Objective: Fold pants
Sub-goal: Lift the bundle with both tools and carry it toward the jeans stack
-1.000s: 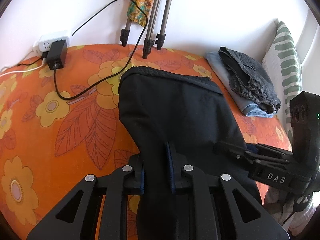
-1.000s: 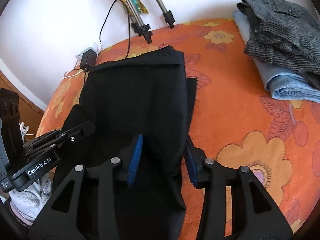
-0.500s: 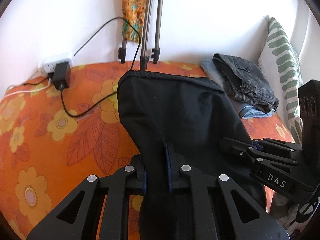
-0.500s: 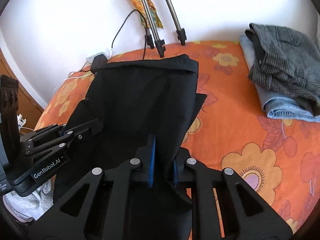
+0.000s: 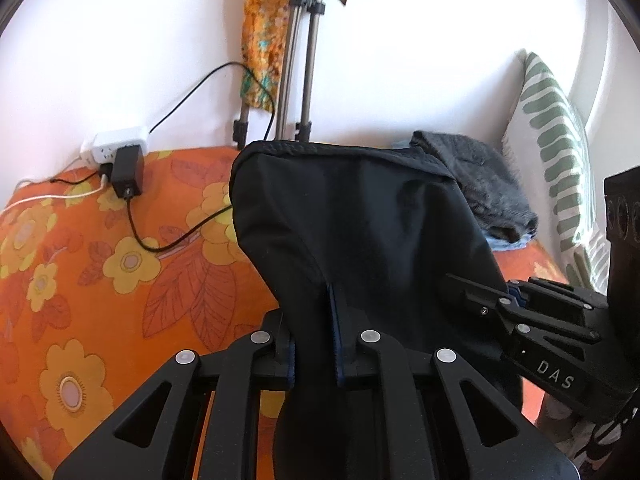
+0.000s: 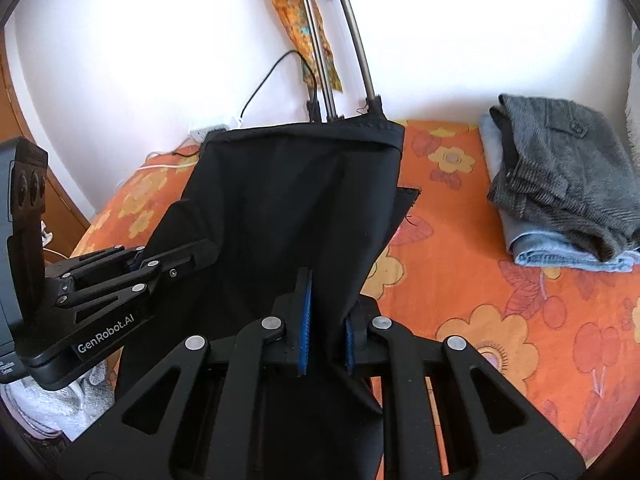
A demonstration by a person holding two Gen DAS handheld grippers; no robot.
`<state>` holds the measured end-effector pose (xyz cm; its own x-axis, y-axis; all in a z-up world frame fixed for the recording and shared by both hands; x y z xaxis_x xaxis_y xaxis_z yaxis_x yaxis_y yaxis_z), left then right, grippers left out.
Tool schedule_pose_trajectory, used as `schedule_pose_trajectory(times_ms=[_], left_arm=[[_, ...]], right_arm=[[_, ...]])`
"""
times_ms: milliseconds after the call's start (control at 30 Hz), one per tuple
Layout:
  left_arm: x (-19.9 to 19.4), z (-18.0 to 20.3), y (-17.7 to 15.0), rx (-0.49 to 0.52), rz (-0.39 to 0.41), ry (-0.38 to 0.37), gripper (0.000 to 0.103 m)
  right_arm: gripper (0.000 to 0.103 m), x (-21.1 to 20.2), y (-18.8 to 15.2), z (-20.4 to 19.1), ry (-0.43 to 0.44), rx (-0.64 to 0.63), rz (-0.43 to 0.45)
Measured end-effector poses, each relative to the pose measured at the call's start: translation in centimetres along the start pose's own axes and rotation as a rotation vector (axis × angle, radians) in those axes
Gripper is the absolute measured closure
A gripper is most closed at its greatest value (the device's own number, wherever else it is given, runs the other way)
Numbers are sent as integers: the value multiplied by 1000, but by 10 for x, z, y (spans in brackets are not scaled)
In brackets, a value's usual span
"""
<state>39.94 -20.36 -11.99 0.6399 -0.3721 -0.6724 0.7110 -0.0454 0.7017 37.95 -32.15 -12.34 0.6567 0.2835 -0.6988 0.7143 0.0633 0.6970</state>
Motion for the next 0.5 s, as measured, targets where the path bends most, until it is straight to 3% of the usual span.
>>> schedule_pose_trajectory(times_ms=[500], left_arm=[[-31, 61, 31, 66, 135, -75, 92]], right_arm=[[90, -81, 34, 20, -81, -27, 165]])
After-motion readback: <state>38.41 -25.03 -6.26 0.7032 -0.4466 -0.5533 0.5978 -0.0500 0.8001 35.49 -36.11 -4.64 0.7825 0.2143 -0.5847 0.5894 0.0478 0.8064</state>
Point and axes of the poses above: each gripper's, at about its wrist camera, not at the fingertips, and x roughly the way its jaws point, z to its right, y to its top, the point moved 8 cm from there along x, roughly the way its jaws point, and after that the axes turned 4 degrees about -x, right-handed, at the moved point
